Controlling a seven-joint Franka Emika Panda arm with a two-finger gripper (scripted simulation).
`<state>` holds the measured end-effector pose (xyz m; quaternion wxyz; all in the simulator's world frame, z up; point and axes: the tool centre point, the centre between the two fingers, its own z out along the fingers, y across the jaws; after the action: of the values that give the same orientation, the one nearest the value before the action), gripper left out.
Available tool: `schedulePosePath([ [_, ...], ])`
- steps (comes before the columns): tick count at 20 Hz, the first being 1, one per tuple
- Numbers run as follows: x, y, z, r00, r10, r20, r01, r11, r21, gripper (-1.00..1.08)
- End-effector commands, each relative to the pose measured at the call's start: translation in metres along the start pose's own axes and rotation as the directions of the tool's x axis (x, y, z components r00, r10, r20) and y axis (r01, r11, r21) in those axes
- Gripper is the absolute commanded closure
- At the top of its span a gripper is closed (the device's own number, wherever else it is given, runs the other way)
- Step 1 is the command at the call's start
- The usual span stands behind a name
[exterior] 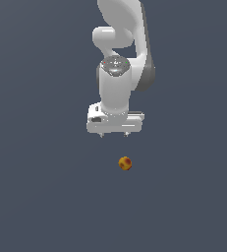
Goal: Pick up the object and move it to a goal position.
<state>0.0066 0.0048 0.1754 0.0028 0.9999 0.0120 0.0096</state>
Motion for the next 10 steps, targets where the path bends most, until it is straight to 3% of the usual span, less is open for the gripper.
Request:
schedulePosePath([
  [1,0.000,0.000,0.000,1.000,0.000,0.000,0.000,1.000,0.000,-0.92],
  [10,0.004,-0.034,0.000,0.999,-0.037,-0.014,0.038,0.999,0.032,-0.92],
])
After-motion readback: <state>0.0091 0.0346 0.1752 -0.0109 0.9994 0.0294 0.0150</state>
